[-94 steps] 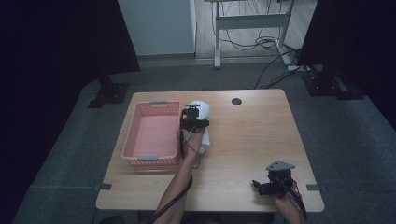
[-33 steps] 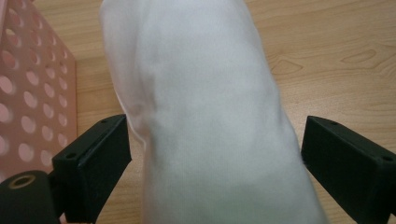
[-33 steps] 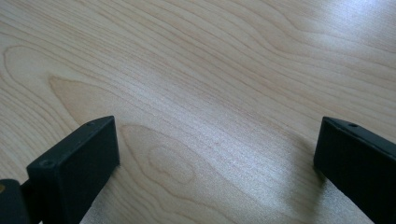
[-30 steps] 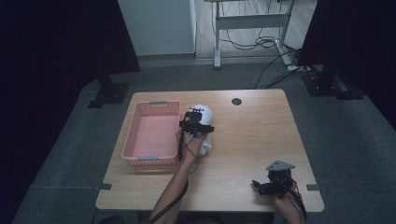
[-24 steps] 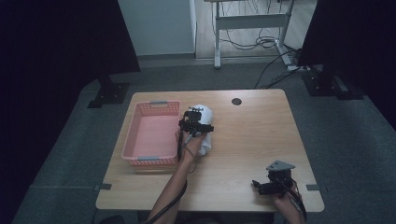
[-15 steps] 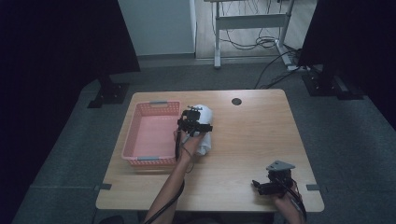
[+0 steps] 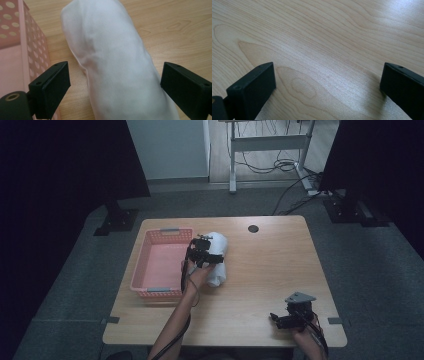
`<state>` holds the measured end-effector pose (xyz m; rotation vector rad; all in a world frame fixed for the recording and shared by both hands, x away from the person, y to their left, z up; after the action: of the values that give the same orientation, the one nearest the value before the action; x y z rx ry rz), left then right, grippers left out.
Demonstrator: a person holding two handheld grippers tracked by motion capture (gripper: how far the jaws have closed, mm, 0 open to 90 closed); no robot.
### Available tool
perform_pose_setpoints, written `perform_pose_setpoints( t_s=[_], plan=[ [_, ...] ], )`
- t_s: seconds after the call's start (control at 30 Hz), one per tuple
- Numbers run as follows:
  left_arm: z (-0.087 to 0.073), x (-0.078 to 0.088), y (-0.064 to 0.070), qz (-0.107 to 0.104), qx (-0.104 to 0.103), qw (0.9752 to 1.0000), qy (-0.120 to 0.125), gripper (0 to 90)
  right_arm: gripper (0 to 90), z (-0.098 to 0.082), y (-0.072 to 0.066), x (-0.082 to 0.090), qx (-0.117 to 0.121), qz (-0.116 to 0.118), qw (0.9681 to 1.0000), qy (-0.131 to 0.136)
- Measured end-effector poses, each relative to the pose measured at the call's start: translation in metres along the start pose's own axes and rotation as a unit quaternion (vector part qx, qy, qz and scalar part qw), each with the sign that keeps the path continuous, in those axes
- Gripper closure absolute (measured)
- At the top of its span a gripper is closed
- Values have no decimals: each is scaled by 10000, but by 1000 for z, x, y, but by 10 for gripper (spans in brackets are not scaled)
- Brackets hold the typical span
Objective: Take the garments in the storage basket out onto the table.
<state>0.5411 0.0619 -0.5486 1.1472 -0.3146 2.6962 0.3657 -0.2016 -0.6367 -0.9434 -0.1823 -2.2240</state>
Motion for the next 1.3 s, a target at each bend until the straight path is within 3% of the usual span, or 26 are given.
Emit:
perform_pose_setpoints(
  t_s=[0.23, 0.4, 0.93, 1.07, 1.3],
  plan=[
    [-4, 7, -8, -138, -12, 9999, 32, 91, 0, 0, 0, 0, 0, 0, 10000, 0],
    [-9, 12, -18, -126, -31, 9999, 72, 78, 0, 0, 0, 0, -2, 0, 10000, 0],
    [-18, 23, -31, -266, -32, 9995, 150, 37, 0, 0, 0, 0, 2, -3, 10000, 8],
    [-20, 26, -36, -172, -68, 9997, 161, 23, 0, 0, 0, 0, 2, -4, 10000, 8],
    [-23, 33, -44, -87, 38, 9998, 162, 37, 0, 0, 0, 0, -6, -4, 10000, 5]
  ],
)
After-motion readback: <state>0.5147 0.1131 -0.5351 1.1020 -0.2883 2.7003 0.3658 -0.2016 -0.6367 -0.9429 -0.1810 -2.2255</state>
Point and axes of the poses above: each handheld gripper's, and its own axes: x roughly backward along the jaws, z roughly out of its top, y roughly to its right, the point moved 10 cm from there along -x, roughly forward along the jaws, and after that the axes turned 11 degrees about z, right-handed, at the moved point
